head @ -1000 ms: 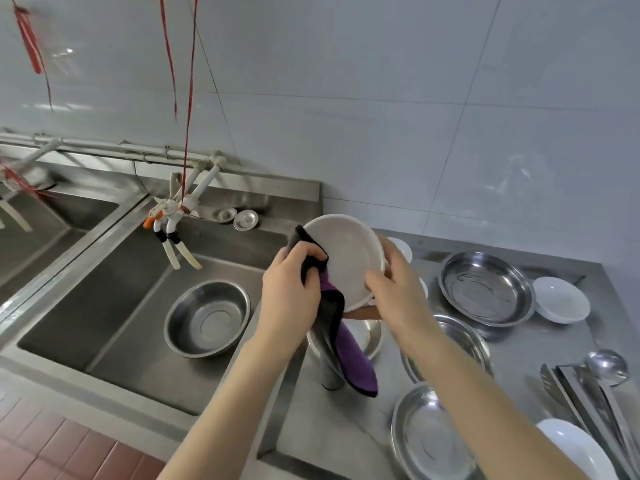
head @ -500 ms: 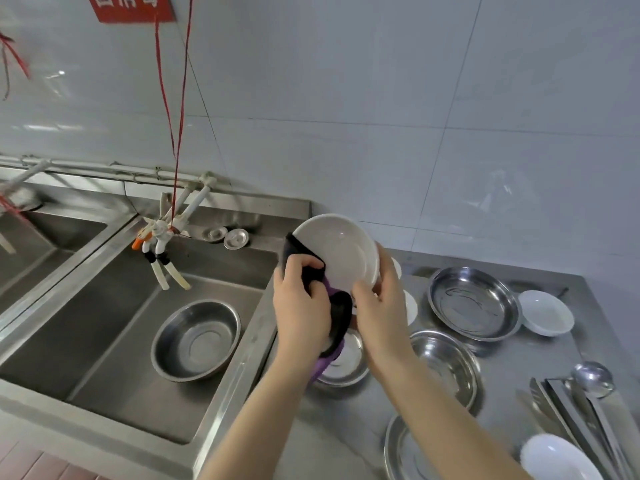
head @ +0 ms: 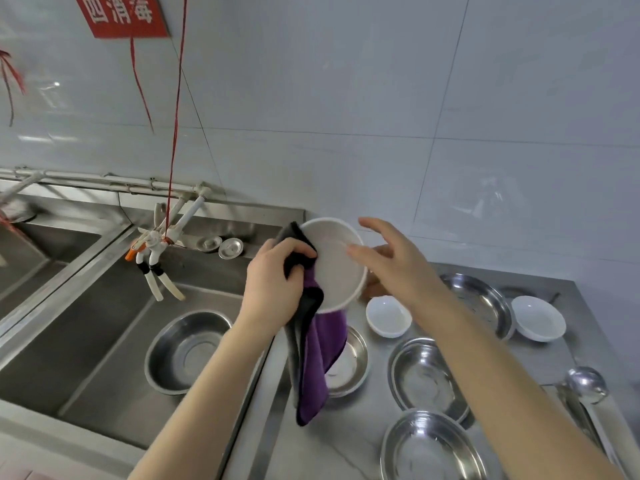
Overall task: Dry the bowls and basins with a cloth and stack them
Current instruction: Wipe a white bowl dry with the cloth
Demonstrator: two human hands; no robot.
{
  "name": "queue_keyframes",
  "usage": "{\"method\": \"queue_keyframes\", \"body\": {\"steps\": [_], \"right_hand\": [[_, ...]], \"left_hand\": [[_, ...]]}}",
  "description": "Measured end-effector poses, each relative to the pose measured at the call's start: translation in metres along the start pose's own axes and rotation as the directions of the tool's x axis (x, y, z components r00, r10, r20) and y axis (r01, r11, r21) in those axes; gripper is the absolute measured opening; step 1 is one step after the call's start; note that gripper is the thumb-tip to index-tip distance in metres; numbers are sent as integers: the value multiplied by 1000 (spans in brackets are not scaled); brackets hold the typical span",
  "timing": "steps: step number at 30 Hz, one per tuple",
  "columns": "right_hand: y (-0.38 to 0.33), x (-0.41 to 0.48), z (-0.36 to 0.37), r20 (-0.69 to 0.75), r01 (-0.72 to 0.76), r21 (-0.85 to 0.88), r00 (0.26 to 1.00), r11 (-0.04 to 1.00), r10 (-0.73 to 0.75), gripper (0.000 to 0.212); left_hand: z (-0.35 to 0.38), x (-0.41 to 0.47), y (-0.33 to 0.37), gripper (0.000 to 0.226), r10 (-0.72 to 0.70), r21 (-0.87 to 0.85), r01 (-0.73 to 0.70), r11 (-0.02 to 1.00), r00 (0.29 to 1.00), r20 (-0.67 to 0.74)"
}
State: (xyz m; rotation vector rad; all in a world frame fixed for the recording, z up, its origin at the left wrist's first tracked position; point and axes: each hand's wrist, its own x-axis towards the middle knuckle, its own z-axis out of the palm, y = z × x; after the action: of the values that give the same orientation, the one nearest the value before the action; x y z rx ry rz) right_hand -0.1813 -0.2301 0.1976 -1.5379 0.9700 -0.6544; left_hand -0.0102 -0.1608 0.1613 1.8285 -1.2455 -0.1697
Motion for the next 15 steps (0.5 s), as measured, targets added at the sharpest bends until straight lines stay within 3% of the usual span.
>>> {"method": "queue_keyframes", "body": {"steps": [3, 5, 7, 9, 12, 15], "right_hand": [[20, -16, 29, -55, 128, -7, 990, 992, -129, 62], [29, -26, 46, -139, 206, -38, 968, 978, -209, 71], [32, -25, 46, -211, 187, -9, 960, 982, -184, 72], [28, -19, 34, -163, 140, -6, 977, 990, -139, 72], [13, -10, 4, 54, 115, -170, 993, 979, -107, 68], [-5, -6, -14, 235, 83, -275, 972, 958, -16, 69]], "left_hand": [[14, -15, 8, 37, -219, -134, 199, 971, 964, -151], [24, -26, 13, 37, -271, -206, 234, 950, 946, -176], [26, -31, 15, 36, -254, -214, 214, 953, 949, -187], [22, -25, 9, 34, -171, -182, 139, 973, 969, -176], [12, -13, -2, 31, 65, -55, -69, 996, 995, -78], [6, -5, -4, 31, 273, 11, -275, 961, 959, 77]]}}
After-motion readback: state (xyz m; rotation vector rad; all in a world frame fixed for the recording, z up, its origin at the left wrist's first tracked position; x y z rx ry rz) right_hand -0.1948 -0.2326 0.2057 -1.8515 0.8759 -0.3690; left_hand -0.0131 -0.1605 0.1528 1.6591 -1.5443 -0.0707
